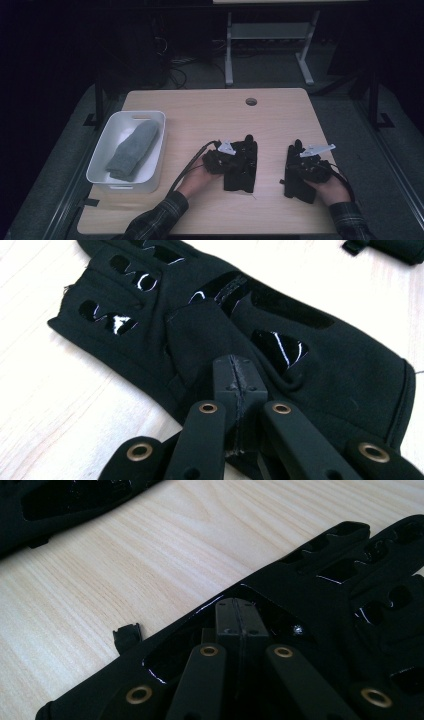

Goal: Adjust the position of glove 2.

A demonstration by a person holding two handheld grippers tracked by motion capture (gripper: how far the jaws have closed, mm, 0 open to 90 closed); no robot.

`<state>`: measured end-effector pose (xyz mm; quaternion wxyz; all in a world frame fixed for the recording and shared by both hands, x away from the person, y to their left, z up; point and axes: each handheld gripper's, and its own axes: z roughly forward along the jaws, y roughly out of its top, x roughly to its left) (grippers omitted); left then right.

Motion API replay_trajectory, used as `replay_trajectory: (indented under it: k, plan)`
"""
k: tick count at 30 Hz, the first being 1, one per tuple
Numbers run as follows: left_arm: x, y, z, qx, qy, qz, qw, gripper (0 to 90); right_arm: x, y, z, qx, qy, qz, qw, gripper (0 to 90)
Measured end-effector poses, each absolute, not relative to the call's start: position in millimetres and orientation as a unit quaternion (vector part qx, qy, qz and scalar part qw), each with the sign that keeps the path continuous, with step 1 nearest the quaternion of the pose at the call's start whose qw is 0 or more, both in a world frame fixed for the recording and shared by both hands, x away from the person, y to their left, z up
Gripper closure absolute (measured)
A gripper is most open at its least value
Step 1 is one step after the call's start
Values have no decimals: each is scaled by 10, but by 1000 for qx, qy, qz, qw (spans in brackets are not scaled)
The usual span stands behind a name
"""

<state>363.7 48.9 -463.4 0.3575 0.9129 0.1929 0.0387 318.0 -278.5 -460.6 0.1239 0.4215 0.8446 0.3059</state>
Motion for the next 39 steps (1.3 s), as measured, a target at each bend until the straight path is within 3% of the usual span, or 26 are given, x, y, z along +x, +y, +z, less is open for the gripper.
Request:
replay_trajectory:
  k: [26,39]
  plan:
    - [3246,1132,-4581,919,211,41,330,893,3074,-2051,-4591,336,883,315,86,900]
    - [3211,1035,-4601,916,208,30,343,893,3072,-1745,-4595,304,893,324,72,900]
